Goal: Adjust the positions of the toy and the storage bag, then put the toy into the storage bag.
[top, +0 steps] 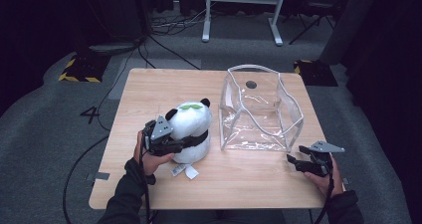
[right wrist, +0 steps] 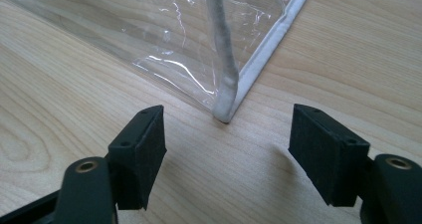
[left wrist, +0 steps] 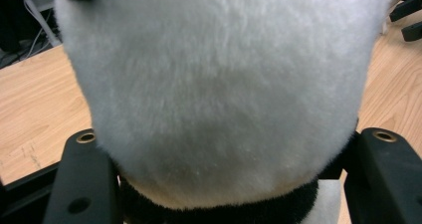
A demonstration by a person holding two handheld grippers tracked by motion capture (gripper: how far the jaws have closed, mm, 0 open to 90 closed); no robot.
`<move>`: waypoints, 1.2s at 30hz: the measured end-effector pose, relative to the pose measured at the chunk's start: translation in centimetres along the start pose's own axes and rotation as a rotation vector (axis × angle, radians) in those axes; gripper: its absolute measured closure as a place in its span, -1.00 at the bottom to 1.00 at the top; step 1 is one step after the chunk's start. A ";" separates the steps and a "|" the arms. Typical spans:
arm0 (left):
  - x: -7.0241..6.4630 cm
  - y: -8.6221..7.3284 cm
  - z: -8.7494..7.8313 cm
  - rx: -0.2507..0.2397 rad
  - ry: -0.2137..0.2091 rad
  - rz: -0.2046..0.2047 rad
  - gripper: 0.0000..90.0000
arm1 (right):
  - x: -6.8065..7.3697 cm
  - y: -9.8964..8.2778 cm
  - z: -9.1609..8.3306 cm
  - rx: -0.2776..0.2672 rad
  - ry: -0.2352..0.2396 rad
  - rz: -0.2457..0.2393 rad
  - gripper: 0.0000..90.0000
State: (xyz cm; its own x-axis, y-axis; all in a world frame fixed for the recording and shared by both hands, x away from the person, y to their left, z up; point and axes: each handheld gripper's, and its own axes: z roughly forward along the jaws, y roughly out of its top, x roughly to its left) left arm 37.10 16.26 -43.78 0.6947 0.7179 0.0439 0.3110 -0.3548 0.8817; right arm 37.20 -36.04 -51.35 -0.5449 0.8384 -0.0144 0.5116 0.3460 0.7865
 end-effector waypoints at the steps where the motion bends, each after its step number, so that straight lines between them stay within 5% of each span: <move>1: 0.0 0.0 0.0 0.000 0.000 0.000 -0.23 | 0.0 0.0 0.0 0.002 -0.001 0.000 -0.32; 16: -0.5 0.0 0.0 -0.034 -0.007 -0.042 -0.18 | 0.1 0.0 0.1 0.013 0.003 -0.007 -0.32; 20: -1.0 0.5 -0.1 -0.039 -0.015 -0.025 -0.17 | 0.1 0.0 0.1 0.016 0.006 -0.014 -0.33; 27: -1.1 2.2 -1.3 -0.112 0.000 -0.028 -0.17 | 0.2 -0.1 -0.1 0.009 0.007 -0.021 -0.33; 36: 0.2 4.0 -2.5 -0.197 0.001 -0.101 -0.17 | 0.2 -0.1 0.0 0.016 0.006 -0.025 -0.33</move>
State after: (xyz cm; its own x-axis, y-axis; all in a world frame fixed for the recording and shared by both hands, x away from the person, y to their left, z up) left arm 36.86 16.46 -39.06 0.6661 0.7443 -0.0487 0.2461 -0.1577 0.9563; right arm 37.02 -35.91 -51.40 -0.5616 0.8269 -0.0302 0.5085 0.3737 0.7757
